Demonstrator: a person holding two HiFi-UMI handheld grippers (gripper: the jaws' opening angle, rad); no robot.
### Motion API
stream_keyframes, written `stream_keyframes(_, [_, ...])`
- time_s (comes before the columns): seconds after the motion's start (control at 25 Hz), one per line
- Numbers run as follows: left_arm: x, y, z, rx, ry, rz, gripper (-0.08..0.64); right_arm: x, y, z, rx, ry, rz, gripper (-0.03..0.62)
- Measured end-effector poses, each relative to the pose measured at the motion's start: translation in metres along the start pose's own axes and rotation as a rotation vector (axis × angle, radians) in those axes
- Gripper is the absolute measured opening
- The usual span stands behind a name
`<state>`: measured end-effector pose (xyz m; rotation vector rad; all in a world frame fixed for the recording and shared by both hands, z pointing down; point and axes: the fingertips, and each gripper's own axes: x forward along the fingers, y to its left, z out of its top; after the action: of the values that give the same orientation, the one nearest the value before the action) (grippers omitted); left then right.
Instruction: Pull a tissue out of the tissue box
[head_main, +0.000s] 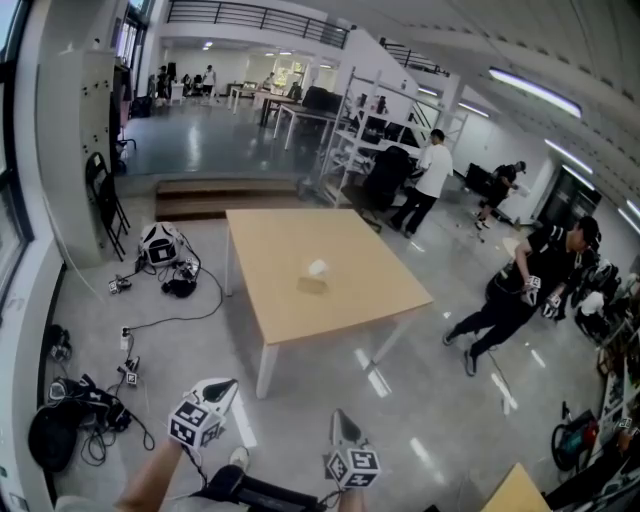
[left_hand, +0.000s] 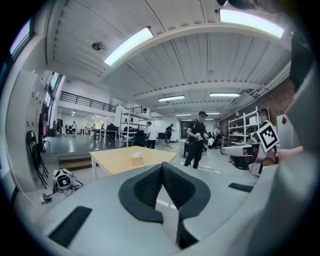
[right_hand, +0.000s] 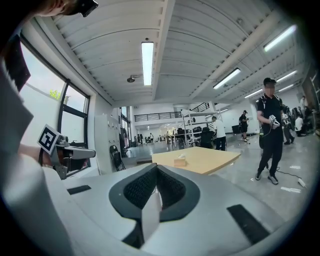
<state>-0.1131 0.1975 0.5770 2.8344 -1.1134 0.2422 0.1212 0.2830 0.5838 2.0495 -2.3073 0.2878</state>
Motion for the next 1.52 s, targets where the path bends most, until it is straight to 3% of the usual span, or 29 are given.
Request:
stream_keyframes(0.76, [0.136,0.096,0.036,0.007,0.012,-0.037,0.006,0.146,-0.043,0.041,-0.012,0.025,-0.039,0.011])
stream_keyframes(1.52, [0.193,0.175,0.05,-0.018,-0.013,-0.051,0.006,0.245,-0.036,0.069,-0.045,0.014,-0.037,0.011])
